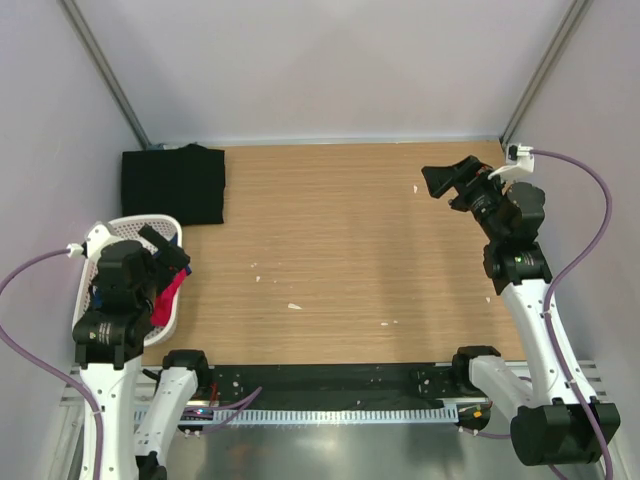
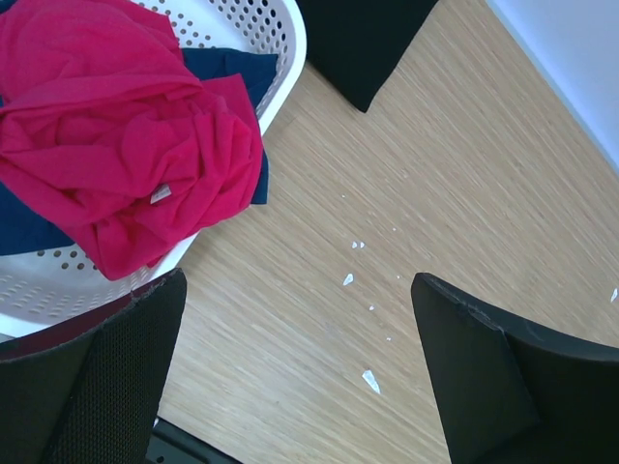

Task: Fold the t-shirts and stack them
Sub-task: Grab the tshirt from the pile

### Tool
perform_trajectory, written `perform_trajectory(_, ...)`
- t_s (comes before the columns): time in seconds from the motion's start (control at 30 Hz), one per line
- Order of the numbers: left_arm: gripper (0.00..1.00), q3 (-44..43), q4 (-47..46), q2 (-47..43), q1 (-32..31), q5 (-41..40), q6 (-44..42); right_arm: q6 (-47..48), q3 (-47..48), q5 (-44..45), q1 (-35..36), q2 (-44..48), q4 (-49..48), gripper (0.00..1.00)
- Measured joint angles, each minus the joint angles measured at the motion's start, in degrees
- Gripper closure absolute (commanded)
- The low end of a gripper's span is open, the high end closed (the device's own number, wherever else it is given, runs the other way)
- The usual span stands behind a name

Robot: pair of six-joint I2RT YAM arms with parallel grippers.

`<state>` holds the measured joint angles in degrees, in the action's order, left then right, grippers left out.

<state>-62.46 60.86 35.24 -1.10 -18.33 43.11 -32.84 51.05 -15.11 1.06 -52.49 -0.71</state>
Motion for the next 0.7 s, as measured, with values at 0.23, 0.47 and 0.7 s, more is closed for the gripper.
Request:
perform_trajectory(0.23, 0.01, 1.40, -0.48, 3.54, 0.00, -0.81, 3.26, 0.31, -0.85, -0.09, 0.00, 0.00, 0.44, 0.00)
perform_trajectory(0.47, 0.04, -2.05, -3.72, 20.65, 2.75, -4.39, 6.75, 0.31, -1.49, -0.26, 0.00, -0.02, 0.68, 0.00)
perform_trajectory(0.7, 0.09, 5.20, -8.48, 23.26, 16.41, -2.56, 12.70, 0.31, -4.33, -0.15, 0.20, 0.13, 1.40, 0.00)
